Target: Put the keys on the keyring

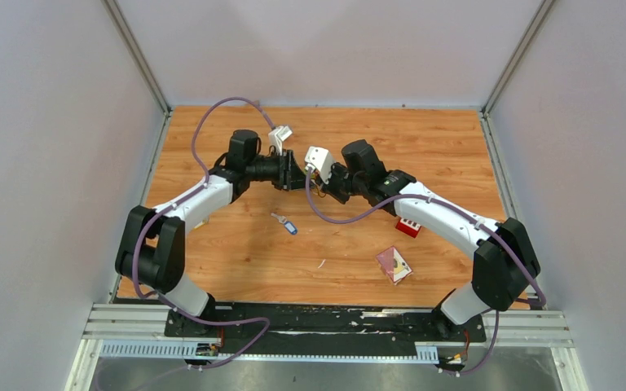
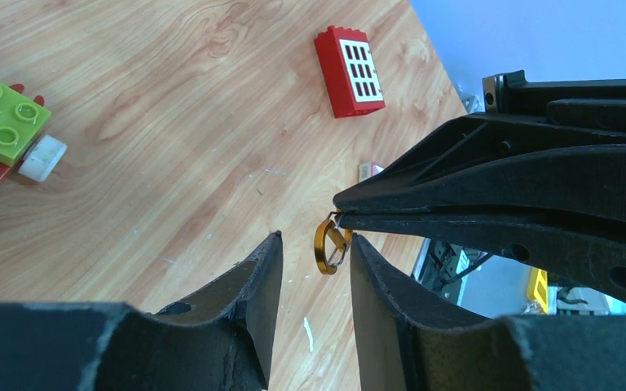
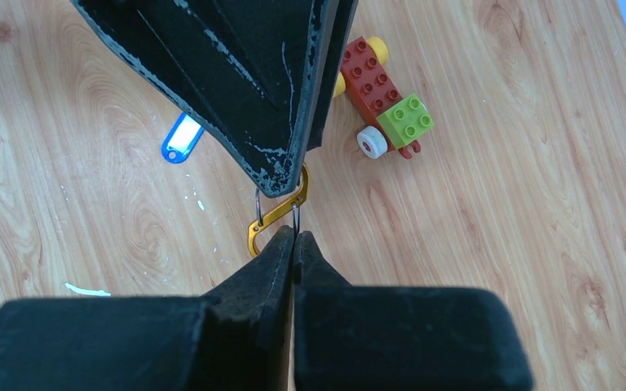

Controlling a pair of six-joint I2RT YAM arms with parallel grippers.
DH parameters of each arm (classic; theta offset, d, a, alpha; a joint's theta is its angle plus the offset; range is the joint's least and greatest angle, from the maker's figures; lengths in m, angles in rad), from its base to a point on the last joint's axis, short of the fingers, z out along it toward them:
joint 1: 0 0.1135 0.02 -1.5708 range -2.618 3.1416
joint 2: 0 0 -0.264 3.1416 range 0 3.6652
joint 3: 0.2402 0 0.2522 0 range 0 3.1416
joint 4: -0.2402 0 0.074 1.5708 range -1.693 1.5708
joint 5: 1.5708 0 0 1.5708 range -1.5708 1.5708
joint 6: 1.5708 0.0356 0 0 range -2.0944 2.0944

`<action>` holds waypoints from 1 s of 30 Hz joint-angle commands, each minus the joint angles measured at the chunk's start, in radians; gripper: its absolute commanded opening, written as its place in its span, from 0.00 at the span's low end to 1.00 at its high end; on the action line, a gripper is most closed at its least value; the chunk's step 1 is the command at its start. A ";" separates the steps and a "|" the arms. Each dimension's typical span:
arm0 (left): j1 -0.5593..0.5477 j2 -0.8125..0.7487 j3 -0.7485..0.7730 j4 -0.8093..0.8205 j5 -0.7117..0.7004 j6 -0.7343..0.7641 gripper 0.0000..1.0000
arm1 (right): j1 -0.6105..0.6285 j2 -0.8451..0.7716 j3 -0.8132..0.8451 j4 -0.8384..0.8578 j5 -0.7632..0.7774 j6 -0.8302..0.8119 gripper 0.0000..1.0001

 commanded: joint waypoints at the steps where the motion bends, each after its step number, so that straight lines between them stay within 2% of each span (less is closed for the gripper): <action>1: -0.011 0.019 0.028 0.036 0.010 -0.015 0.42 | 0.004 -0.037 -0.003 0.045 0.001 0.015 0.00; 13: -0.018 0.028 0.034 0.046 0.024 -0.028 0.24 | 0.005 -0.024 -0.008 0.045 0.004 0.011 0.00; 15: -0.019 0.029 0.034 0.054 0.031 -0.035 0.19 | 0.004 -0.022 -0.006 0.045 0.007 0.012 0.00; 19: -0.019 0.032 0.035 0.064 0.041 -0.039 0.00 | 0.005 -0.020 -0.002 0.041 0.010 0.013 0.00; 21: -0.019 0.033 0.035 0.064 0.045 -0.029 0.00 | 0.005 -0.021 0.001 0.036 0.009 0.015 0.00; 23: -0.019 0.027 0.034 0.064 0.053 -0.010 0.00 | 0.005 -0.023 0.007 0.023 -0.001 0.019 0.05; 25: -0.019 0.017 0.043 0.039 0.068 0.034 0.00 | 0.003 -0.030 0.015 0.002 -0.012 0.019 0.15; 30: -0.019 -0.060 0.098 -0.198 0.081 0.352 0.00 | -0.029 -0.112 0.013 -0.049 -0.136 0.011 0.39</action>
